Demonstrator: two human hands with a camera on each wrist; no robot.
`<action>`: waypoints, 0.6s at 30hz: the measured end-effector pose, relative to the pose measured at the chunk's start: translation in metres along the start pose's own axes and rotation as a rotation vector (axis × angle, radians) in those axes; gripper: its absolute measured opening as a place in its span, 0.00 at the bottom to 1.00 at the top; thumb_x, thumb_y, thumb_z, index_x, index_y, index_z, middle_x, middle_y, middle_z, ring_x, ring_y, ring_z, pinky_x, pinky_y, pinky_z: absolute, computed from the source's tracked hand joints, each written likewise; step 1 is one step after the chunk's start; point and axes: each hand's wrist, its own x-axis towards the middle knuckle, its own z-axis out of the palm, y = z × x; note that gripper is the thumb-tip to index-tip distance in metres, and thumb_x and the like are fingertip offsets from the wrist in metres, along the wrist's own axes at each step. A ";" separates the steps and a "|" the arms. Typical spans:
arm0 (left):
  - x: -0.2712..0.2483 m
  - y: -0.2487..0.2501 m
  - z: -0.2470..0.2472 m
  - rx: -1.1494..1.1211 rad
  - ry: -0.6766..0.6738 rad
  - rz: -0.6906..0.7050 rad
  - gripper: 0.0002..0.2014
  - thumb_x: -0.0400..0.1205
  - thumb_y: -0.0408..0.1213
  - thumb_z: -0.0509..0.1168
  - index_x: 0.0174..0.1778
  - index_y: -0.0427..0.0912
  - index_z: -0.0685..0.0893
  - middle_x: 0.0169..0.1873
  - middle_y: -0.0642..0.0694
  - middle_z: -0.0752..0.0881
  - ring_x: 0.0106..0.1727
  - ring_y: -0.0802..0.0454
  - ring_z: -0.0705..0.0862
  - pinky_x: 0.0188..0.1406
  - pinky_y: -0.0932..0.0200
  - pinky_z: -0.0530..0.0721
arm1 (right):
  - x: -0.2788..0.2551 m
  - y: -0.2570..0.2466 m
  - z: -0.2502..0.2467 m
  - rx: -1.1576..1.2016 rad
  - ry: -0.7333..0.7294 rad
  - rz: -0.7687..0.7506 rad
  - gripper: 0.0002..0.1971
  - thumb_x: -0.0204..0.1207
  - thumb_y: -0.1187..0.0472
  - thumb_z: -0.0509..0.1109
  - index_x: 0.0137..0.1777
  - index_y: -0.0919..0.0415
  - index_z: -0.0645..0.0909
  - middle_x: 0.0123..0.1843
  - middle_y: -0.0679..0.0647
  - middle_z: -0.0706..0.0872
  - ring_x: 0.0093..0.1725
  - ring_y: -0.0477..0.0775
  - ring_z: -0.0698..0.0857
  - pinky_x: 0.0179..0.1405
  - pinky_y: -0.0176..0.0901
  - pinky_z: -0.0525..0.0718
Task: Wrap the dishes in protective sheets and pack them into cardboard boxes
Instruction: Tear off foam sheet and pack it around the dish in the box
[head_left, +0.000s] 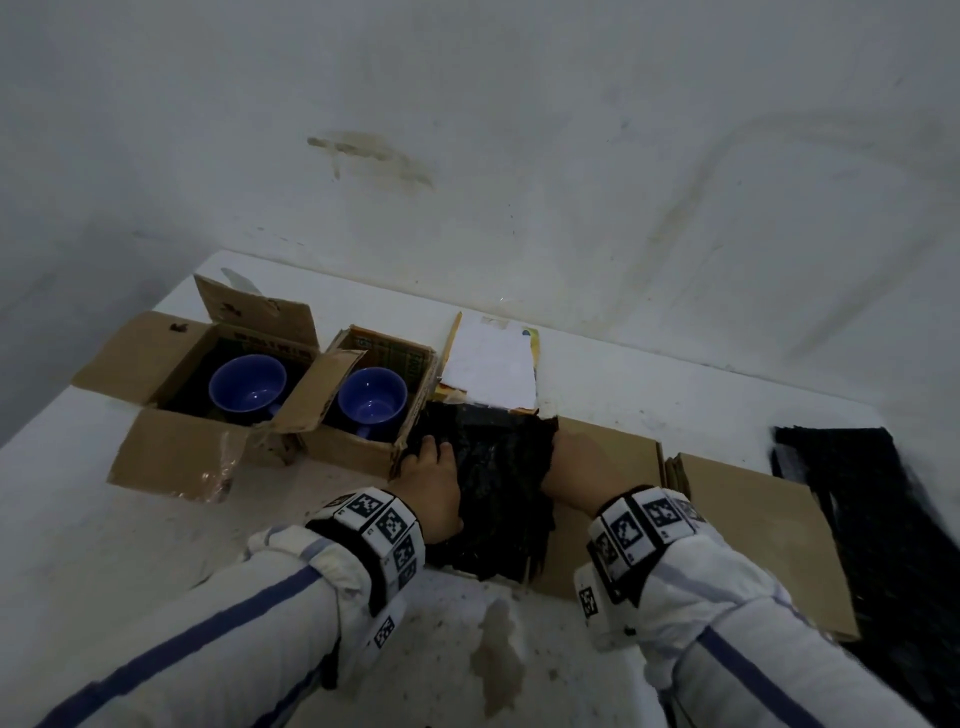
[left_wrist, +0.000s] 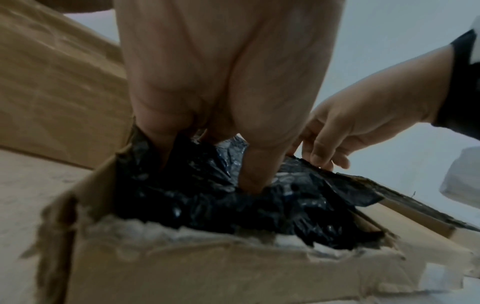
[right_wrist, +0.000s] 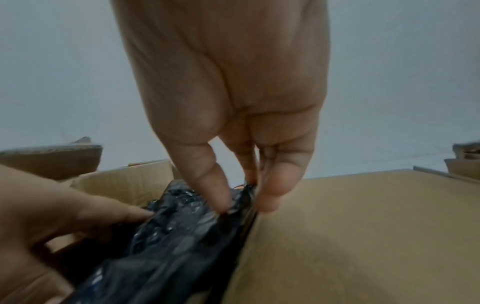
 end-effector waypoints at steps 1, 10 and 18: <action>0.001 0.000 0.000 0.001 -0.001 -0.003 0.51 0.79 0.49 0.69 0.83 0.37 0.38 0.83 0.37 0.40 0.82 0.32 0.50 0.80 0.43 0.61 | -0.002 -0.004 0.003 0.010 -0.039 0.013 0.07 0.80 0.64 0.62 0.40 0.61 0.72 0.38 0.55 0.76 0.39 0.54 0.79 0.33 0.38 0.72; 0.002 -0.001 0.004 -0.030 0.026 -0.013 0.52 0.77 0.47 0.71 0.83 0.40 0.38 0.83 0.39 0.39 0.82 0.33 0.49 0.81 0.46 0.57 | -0.008 -0.037 0.039 0.083 -0.032 0.043 0.19 0.81 0.69 0.55 0.28 0.56 0.62 0.31 0.52 0.65 0.53 0.61 0.79 0.46 0.42 0.69; 0.003 -0.004 0.007 -0.057 0.043 -0.004 0.54 0.75 0.46 0.73 0.83 0.41 0.38 0.83 0.39 0.39 0.82 0.33 0.49 0.80 0.46 0.57 | 0.007 -0.042 0.037 0.034 -0.059 0.088 0.18 0.81 0.64 0.60 0.69 0.70 0.73 0.72 0.68 0.70 0.69 0.66 0.74 0.56 0.48 0.73</action>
